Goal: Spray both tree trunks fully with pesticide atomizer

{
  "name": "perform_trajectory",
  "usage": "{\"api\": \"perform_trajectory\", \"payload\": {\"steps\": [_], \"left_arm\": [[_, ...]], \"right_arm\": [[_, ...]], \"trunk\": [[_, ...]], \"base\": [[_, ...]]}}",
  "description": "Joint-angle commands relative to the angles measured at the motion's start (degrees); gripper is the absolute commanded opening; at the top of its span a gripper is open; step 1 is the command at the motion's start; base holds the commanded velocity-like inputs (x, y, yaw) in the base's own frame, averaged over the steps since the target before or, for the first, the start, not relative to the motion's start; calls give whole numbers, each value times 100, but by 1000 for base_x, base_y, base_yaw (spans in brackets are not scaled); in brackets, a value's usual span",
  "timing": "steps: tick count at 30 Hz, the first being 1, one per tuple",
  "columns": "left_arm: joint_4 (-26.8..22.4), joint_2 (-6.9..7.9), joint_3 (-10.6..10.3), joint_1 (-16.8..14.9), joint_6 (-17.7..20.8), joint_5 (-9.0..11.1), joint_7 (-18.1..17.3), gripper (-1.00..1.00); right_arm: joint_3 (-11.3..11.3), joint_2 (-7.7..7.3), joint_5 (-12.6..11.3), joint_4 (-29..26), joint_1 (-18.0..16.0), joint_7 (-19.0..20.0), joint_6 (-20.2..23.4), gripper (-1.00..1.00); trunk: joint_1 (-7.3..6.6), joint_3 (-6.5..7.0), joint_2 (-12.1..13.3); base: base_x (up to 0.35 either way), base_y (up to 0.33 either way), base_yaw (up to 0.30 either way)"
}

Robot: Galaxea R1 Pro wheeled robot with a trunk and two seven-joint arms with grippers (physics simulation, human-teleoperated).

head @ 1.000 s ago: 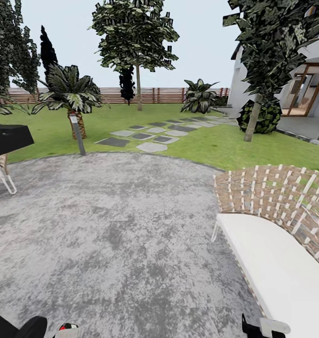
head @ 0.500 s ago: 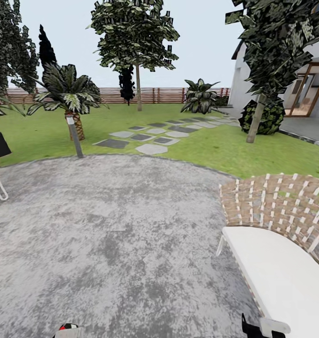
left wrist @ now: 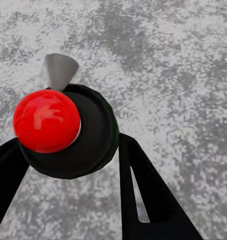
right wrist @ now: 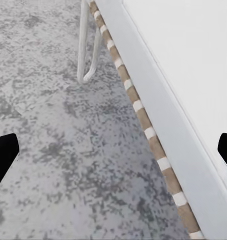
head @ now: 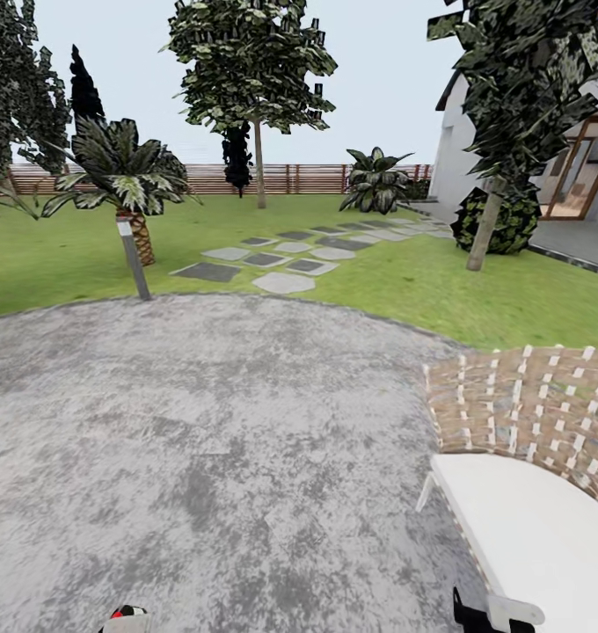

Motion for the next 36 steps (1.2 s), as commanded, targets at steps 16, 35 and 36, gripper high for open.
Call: {"api": "perform_trajectory", "payload": {"steps": [16, 35, 36], "left_arm": [[3, 0, -4, -3, -18, 32, -4, -100], [4, 0, -1, -3, -9, 31, 0, -100], [3, 0, 0, -3, -9, 31, -1, -100]], "right_arm": [[-7, 3, 25, 1, -4, -17, -15, 100], [-7, 5, 25, 8, -4, -19, -15, 100], [-7, 5, 25, 9, -4, -18, -15, 100]], "trunk": [[2, -5, -2], [2, -5, -2], [2, -5, -2]], "base": [[337, 0, 83], [337, 0, 35], [337, 0, 0]]}}
